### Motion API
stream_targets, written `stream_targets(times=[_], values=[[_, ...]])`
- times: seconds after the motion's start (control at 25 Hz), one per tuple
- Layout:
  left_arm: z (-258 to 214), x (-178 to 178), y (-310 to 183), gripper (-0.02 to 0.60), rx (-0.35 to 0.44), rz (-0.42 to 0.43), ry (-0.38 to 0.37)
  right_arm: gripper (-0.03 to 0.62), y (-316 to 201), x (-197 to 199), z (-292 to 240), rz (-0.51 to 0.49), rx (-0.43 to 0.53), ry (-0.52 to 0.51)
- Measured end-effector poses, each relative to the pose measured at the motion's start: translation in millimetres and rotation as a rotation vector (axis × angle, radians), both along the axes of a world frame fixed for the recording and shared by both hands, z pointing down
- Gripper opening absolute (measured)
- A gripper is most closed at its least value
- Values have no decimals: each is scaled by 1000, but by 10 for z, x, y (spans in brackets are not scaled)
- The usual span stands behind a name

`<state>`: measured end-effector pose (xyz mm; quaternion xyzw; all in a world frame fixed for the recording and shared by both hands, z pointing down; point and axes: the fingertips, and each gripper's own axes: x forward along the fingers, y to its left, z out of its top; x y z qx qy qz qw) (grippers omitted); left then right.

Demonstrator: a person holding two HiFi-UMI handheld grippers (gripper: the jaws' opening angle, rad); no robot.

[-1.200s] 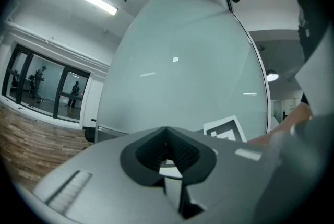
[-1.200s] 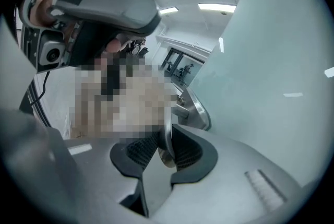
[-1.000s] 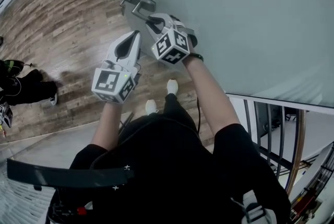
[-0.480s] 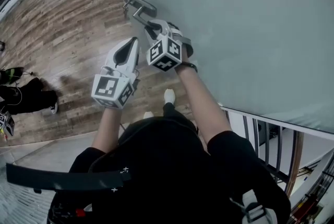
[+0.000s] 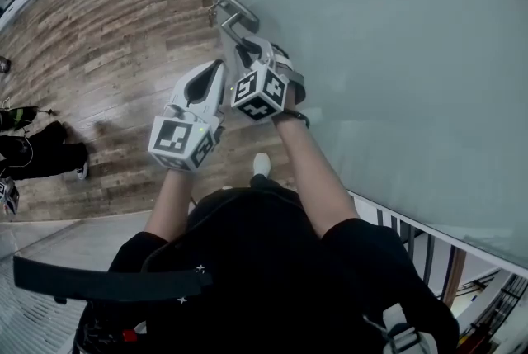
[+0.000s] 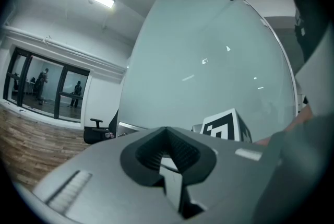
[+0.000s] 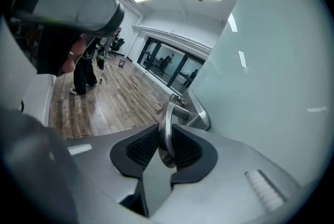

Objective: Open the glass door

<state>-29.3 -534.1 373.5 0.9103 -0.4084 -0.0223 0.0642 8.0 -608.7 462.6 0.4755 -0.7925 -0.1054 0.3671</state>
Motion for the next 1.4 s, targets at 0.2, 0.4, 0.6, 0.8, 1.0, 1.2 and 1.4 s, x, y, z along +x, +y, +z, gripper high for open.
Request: stream_targets(times=[0.2,0.4,0.6,0.8,1.0,1.2,1.4], values=[[70,527,-537,0,-7,-41,-34,80,-486,504,64,25,-22,-39],[43,628,-689,0,-17,-66,-46,80,-640,656,51,59,-24,-40],[128,736,-788,0,-34,-50,-58,80,-763,838,91,84,-24,-49],[184,835,-967,0,-37,1,-50,80,-874,990,122,117,-25,-63],[186,1032,-1228,0,-32,77,-30,80,-999,1176,219,142,-25,-45],[170,1197,-1384,0,-11,167,-22,80,-1065,1348,177,174,-27,-36],[172,1346,-1526,0,-11,229,-14,81,-1164,1528,191,207,-24,-36]])
